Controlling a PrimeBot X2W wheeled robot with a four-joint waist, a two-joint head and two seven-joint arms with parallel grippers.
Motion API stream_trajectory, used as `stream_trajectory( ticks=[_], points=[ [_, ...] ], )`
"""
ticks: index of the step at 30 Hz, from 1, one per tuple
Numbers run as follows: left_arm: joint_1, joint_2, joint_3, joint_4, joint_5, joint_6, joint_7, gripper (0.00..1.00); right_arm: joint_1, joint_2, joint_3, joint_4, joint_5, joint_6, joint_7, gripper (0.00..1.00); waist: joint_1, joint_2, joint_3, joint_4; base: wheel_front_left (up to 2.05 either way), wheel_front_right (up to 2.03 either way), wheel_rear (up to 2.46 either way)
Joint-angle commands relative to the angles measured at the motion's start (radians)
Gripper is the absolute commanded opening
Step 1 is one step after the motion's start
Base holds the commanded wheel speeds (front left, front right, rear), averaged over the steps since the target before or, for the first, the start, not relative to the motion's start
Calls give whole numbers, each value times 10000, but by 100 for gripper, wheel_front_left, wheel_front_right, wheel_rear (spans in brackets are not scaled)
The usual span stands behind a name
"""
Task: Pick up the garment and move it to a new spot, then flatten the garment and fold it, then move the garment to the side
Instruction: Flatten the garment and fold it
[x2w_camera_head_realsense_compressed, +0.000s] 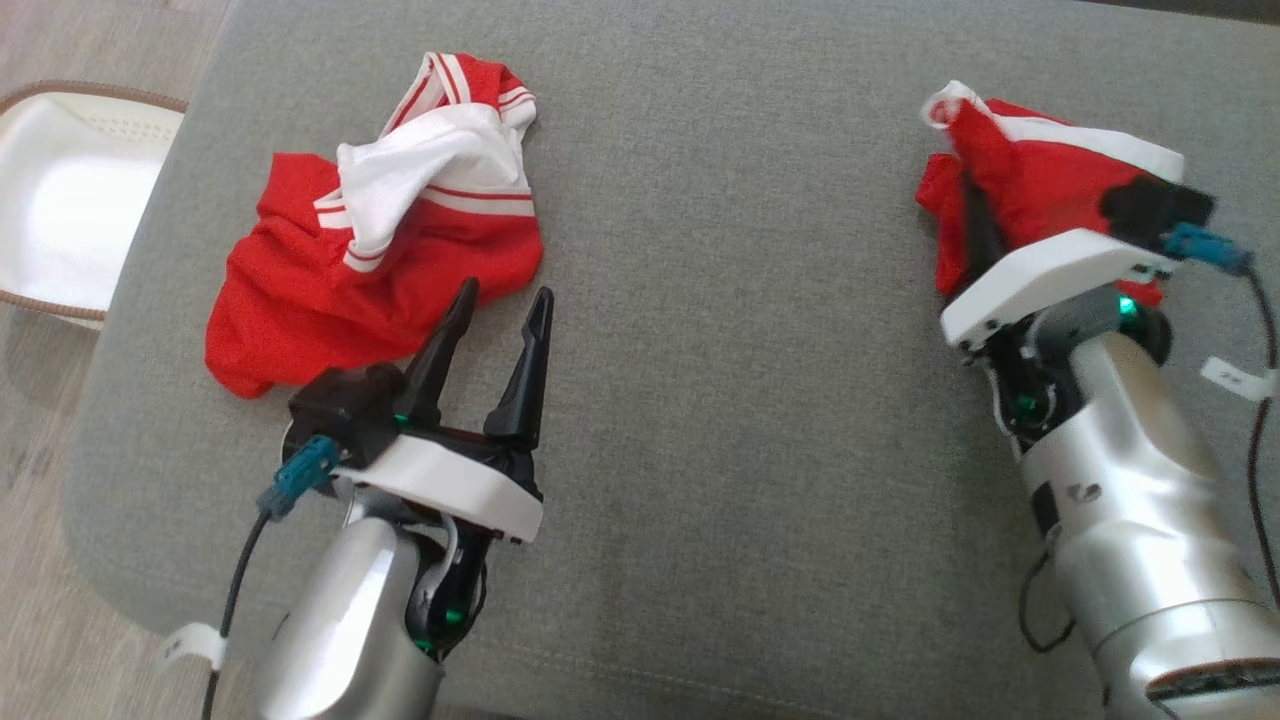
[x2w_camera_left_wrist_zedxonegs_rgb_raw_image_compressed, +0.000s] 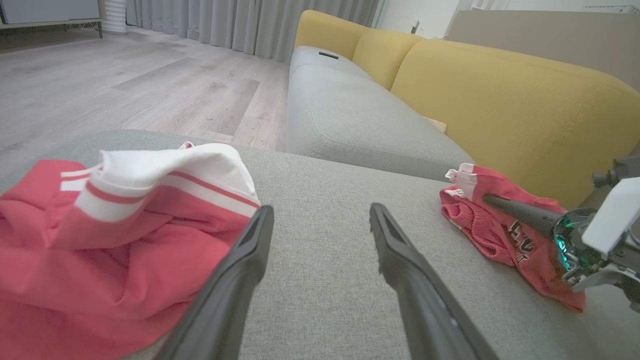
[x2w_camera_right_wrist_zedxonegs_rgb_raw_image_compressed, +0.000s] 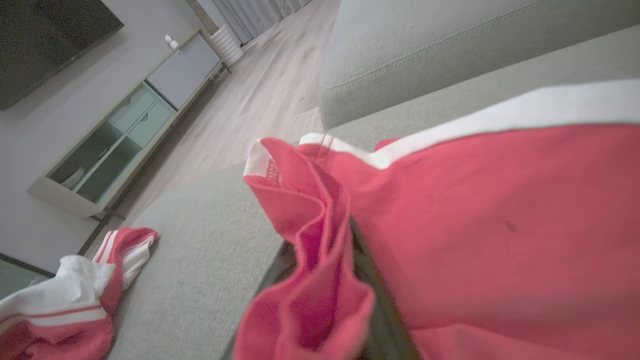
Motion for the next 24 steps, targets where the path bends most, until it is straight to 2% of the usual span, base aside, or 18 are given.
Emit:
stream_trajectory(
  ticks=[1, 7, 10, 15, 20, 24],
  points=[
    [-41, 120, 243, -336, -49, 44, -55, 100, -256, 111, 376, -225, 1, -9, -20, 100, 0, 0, -10, -8, 0, 0, 0],
    [-38, 120, 330, -258, -22, 57, -55, 100, -76, 261, 1671, 89, 812, -9, 427, 100, 0, 0, -216, -229, 0, 0, 0],
    [-34, 120, 373, -218, 6, 42, -55, 100, 183, 271, 2681, -271, 1872, -9, 835, 100, 0, 0, -384, -393, 0, 0, 0],
    [61, 120, 572, -192, 127, 16, -55, 100, 398, 274, 3881, -892, 2706, -9, 731, 100, 0, 0, -705, -827, 0, 0, 0],
    [164, 120, 807, -316, 134, -31, -55, 100, 392, 185, 4034, -1293, 2662, -9, -60, 100, 0, 0, -1006, -1324, 0, 0, 0],
    [230, 120, 1045, -585, 117, -36, -55, 100, 502, -393, 4067, -1618, 1907, -9, -1029, 100, 0, 0, -1236, -1752, 0, 0, 0]
  ],
)
